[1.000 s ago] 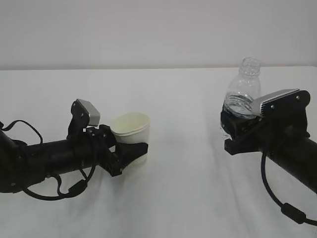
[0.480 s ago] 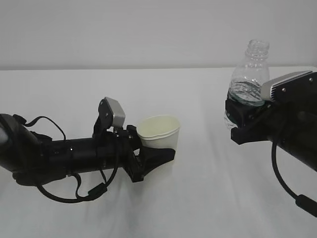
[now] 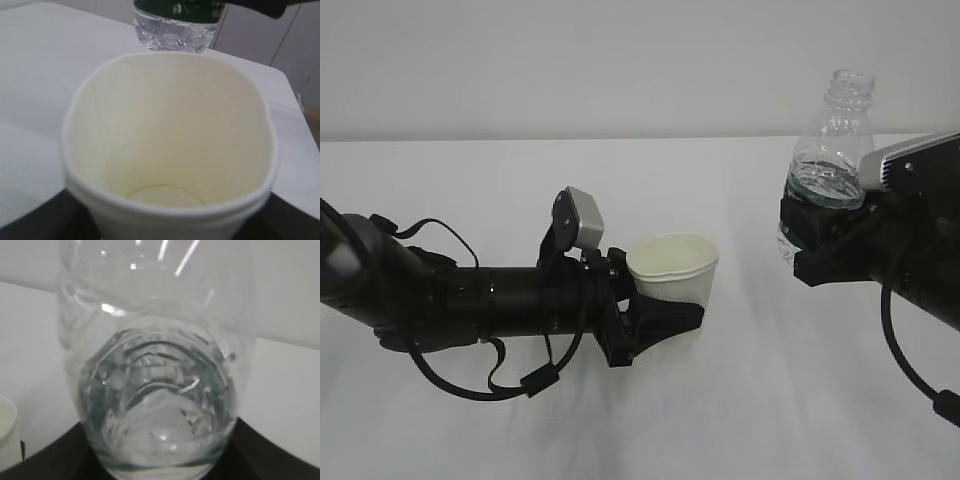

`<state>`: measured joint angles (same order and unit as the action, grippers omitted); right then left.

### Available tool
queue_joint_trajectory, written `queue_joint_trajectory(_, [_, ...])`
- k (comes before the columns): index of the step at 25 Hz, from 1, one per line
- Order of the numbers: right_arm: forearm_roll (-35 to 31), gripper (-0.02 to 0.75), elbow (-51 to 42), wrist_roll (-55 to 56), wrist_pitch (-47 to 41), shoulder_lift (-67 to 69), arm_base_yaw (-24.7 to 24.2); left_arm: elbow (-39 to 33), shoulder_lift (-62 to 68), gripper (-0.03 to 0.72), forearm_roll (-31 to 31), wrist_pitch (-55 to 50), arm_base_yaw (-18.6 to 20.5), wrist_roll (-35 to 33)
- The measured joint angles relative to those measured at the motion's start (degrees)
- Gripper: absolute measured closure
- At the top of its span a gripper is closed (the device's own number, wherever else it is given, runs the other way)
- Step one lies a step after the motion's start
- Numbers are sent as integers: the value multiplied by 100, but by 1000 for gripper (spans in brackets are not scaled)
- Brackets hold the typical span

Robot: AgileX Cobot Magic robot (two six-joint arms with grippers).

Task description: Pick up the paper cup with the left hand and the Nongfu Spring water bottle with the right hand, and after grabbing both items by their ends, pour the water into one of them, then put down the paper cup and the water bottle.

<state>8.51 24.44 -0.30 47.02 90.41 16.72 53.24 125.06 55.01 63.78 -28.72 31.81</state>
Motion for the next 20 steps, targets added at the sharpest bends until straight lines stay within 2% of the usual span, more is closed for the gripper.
queue_joint_trajectory(6, [37,345,0,249,-260,-13,0,141,0,223,122,-214,-118,106])
queue_joint_trajectory(11, [5,345,0,-274,-293,-13,0,309,0,223,244,-484,-125,140])
queue_joint_trajectory(20, [-424,345,0,-994,-341,-13,0,453,0,223,609,-759,-125,152])
